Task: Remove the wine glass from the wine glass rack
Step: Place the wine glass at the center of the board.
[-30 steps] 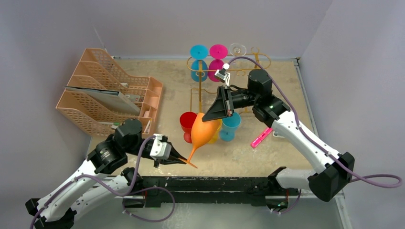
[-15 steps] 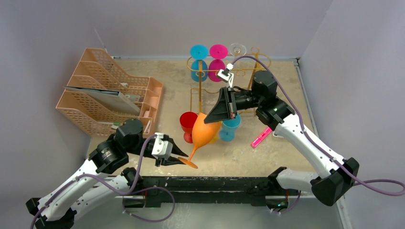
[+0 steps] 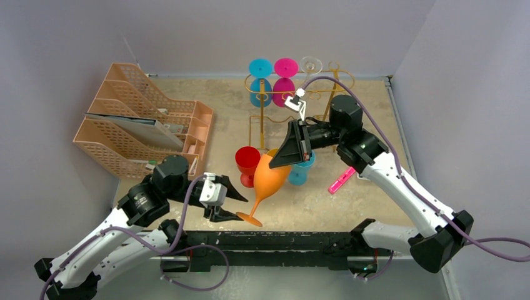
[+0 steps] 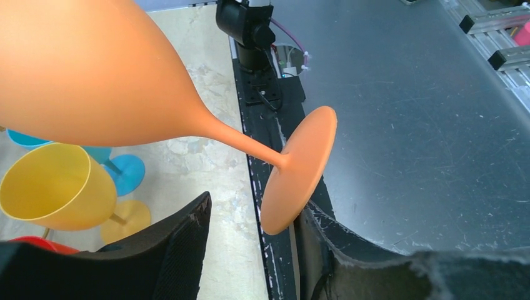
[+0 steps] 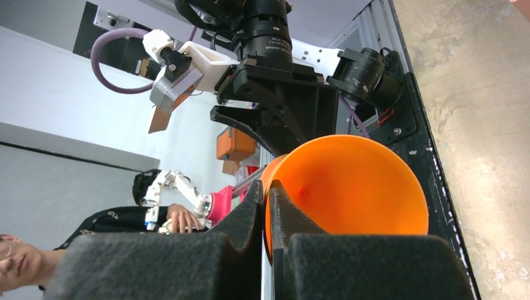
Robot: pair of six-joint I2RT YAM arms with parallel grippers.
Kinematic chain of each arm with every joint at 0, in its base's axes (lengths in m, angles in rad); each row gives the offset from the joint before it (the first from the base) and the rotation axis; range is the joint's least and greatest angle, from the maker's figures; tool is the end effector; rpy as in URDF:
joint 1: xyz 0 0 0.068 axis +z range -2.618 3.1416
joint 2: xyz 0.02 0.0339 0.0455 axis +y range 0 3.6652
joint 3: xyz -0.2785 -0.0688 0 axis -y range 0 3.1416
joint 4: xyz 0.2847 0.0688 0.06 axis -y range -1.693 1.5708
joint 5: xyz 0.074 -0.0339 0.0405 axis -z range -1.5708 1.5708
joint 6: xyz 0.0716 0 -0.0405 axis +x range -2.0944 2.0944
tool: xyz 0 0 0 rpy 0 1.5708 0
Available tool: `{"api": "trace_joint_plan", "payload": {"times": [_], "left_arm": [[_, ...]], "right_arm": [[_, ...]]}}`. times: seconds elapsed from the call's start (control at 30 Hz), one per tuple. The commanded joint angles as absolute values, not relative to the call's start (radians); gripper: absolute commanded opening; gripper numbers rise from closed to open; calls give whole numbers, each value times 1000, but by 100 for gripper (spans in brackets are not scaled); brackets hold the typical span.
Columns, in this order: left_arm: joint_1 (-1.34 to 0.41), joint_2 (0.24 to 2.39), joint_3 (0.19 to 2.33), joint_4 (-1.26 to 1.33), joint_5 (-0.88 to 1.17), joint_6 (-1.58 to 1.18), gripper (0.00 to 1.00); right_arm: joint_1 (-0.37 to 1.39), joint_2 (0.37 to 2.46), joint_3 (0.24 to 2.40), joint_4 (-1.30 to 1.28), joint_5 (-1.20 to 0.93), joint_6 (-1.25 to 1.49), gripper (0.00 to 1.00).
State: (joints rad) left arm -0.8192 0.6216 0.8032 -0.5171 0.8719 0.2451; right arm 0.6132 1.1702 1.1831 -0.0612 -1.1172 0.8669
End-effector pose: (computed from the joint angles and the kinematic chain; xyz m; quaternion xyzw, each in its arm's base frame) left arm 0.0802 -0.1661 0.3466 0.5857 0.5127 -0.4788 0.4060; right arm 0.2088 0.2256 0.4285 -0.2850 0.6553 0.6778 0.1732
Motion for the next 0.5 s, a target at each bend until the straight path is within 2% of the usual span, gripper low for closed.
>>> {"api": "trace_joint_plan", "payload": {"times": [0.0, 0.13, 0.17, 0.27, 0.37, 0.47], "left_arm": [[-815, 638, 803, -486, 937, 241, 47], [-815, 640, 817, -497, 964, 244, 53], [-815, 639, 821, -498, 958, 243, 61], [-815, 633, 827, -501, 937, 228, 73], [-815, 643, 864, -522, 917, 188, 78], [-815, 656, 918, -574, 807, 155, 81]], "right_arm": [[624, 1149, 1209, -87, -1133, 825, 0], [624, 1142, 1216, -140, -1108, 780, 0], [624, 1139, 1216, -161, -1100, 761, 0], [624, 1115, 1219, -237, -1035, 687, 0], [624, 1077, 1228, -310, -974, 606, 0], [624, 1029, 1250, -437, -900, 470, 0]]}}
